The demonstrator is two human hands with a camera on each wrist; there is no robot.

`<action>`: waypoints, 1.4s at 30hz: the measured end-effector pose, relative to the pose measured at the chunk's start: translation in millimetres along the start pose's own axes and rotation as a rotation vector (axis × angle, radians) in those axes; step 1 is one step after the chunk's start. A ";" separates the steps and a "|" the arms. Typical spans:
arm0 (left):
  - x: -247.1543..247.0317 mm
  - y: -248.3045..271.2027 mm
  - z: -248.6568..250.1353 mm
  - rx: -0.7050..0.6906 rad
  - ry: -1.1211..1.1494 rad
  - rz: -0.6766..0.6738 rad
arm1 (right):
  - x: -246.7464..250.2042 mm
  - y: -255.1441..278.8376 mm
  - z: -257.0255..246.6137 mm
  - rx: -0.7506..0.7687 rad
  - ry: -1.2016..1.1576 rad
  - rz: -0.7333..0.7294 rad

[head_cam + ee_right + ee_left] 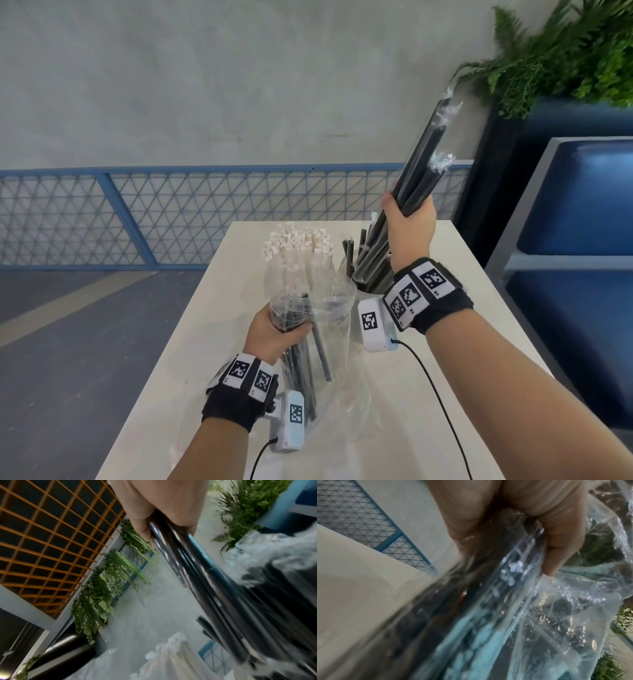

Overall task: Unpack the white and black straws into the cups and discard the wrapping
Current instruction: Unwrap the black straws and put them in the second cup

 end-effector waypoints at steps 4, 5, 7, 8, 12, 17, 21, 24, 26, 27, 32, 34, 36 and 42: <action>-1.6 -1.9 -2.1 0.004 0.008 -0.001 | -8.9 8.3 15.4 -0.020 0.111 -0.078; -2.7 -2.3 -2.2 0.002 0.010 0.001 | -11.2 14.0 28.2 -0.064 0.180 -0.121; -4.6 -3.9 -2.6 -0.004 0.007 0.001 | -11.9 25.4 56.3 -0.160 0.281 -0.189; -5.0 -4.7 -3.0 -0.007 0.001 0.001 | -10.0 29.0 66.9 -0.195 0.281 -0.198; -3.2 -7.2 -6.7 -0.005 -0.016 0.004 | 1.8 28.7 55.9 -0.100 0.129 -0.084; -2.0 -8.4 -11.7 0.004 -0.018 0.017 | -10.8 19.7 32.3 0.148 0.210 -0.171; -2.2 -7.6 -12.4 -0.001 -0.011 0.022 | -19.1 28.5 76.3 0.019 0.517 -0.416; -1.6 -5.9 -9.5 -0.012 -0.014 0.013 | -13.2 39.0 77.0 0.034 0.523 -0.435; -1.5 -5.3 -7.1 -0.015 -0.003 0.004 | -2.4 49.4 42.2 0.305 0.437 -0.256; -1.6 -5.0 -6.0 -0.016 0.009 -0.002 | 2.9 59.3 22.6 0.448 0.384 -0.171; -3.3 -4.4 -3.9 -0.029 0.087 -0.035 | -21.7 101.1 16.1 0.510 0.547 -0.659; -5.9 -2.4 -2.0 -0.045 0.119 -0.064 | -30.2 109.2 35.5 0.458 0.705 -0.812; -8.7 -0.4 -1.0 -0.070 0.161 -0.089 | -34.7 114.7 45.1 0.459 0.804 -0.909; -20.4 8.5 -1.5 -0.093 0.244 -0.270 | -41.6 130.2 61.6 0.402 0.804 -1.120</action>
Point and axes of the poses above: each hand's wrist, its own y-axis away from the middle knuckle, its own x-axis out of the back of the hand, z = x × y, the point moved 6 cm from there along -y, towards the middle knuckle, and after that the axes turned 4 degrees about z, right-handed, at the moved point
